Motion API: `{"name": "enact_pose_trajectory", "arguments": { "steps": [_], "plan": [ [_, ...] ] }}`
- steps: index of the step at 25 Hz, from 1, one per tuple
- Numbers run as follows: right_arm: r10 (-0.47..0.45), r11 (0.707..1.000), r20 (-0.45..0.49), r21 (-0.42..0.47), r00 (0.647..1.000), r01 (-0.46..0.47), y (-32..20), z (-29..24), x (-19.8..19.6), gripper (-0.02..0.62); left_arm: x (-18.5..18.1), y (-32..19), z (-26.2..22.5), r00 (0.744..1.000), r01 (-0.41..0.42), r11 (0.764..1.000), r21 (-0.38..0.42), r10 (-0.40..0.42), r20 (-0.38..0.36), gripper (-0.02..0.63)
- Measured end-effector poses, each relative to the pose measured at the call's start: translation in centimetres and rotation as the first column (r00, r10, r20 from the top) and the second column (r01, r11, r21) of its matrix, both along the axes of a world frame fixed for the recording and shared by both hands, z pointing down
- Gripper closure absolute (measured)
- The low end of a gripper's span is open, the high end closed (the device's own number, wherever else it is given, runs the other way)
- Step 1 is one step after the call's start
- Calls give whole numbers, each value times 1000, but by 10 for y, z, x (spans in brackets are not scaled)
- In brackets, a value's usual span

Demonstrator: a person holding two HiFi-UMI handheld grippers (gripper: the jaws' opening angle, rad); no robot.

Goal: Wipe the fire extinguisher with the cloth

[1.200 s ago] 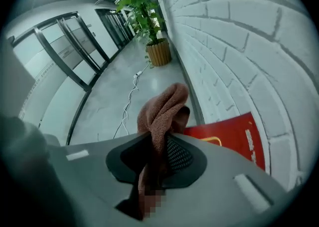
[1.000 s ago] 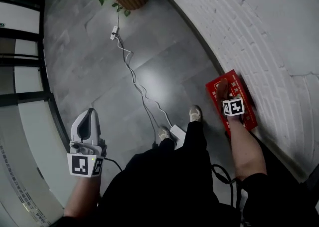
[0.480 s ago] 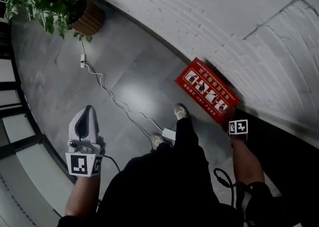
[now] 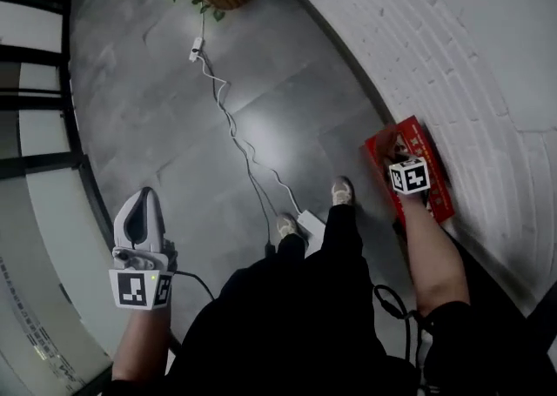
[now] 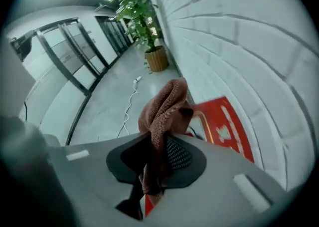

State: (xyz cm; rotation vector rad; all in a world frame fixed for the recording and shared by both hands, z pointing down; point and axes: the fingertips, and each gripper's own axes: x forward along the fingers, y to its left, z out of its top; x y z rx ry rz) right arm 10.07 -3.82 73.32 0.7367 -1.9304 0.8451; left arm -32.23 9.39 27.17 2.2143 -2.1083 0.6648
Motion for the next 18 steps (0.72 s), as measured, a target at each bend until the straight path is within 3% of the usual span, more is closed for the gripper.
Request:
{"name": "enact_pose_trajectory", "arguments": {
  "steps": [3, 7, 12, 18],
  "plan": [
    [-91, 995, -12, -45, 996, 90, -33, 16, -54, 532, -25, 37, -3, 994, 105, 994, -32, -104, 44, 606],
    [-75, 994, -54, -86, 996, 70, -30, 30, -60, 532, -37, 67, 5, 986, 166, 985, -53, -164, 40, 606],
    [22, 994, -81, -103, 996, -31, 25, 27, 0, 532, -25, 52, 8, 993, 115, 993, -25, -115, -2, 606],
    [207, 963, -141, -145, 968, -227, 126, 25, 105, 532, 17, -5, 10, 997, -72, 997, 22, 73, -30, 606]
  ]
}}
